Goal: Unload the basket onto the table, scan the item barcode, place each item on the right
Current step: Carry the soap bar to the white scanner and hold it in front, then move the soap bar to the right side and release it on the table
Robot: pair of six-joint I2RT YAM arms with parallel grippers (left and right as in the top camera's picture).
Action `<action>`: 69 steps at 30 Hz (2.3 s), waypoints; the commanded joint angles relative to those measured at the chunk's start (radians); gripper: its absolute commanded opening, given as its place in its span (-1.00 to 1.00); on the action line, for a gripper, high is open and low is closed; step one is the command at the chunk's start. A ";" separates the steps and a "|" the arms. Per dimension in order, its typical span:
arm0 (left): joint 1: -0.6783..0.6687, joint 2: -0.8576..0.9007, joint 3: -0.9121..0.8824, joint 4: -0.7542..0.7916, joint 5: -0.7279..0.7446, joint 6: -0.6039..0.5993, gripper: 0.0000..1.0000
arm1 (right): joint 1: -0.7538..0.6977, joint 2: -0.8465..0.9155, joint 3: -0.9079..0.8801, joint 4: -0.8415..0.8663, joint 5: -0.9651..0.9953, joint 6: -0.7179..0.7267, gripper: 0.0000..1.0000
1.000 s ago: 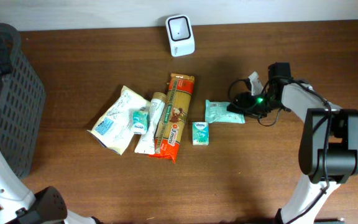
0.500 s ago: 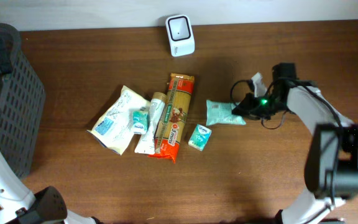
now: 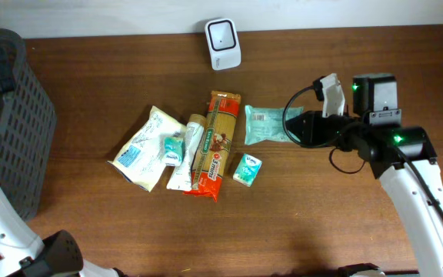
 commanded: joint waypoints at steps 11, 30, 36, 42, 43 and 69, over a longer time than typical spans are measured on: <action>0.006 0.002 0.002 0.001 0.004 -0.014 0.98 | 0.296 0.587 1.026 -0.389 0.774 -0.037 -0.92; 0.006 0.002 0.002 -0.106 0.004 -0.014 0.98 | 0.398 1.127 1.104 0.649 1.378 -1.039 -0.92; 0.006 0.002 0.002 -0.129 0.004 -0.014 0.98 | 0.398 1.237 1.104 0.741 1.313 -1.152 -0.92; 0.006 0.002 0.002 -0.129 0.004 -0.014 0.98 | 0.399 1.239 1.098 0.747 1.296 -1.152 -0.92; 0.006 0.002 0.002 -0.129 0.004 -0.014 0.98 | 0.400 1.239 1.098 0.747 1.295 -1.151 -0.92; 0.006 0.002 0.002 -0.129 0.004 -0.014 0.99 | -0.137 0.661 0.964 -0.591 0.331 -0.170 -0.92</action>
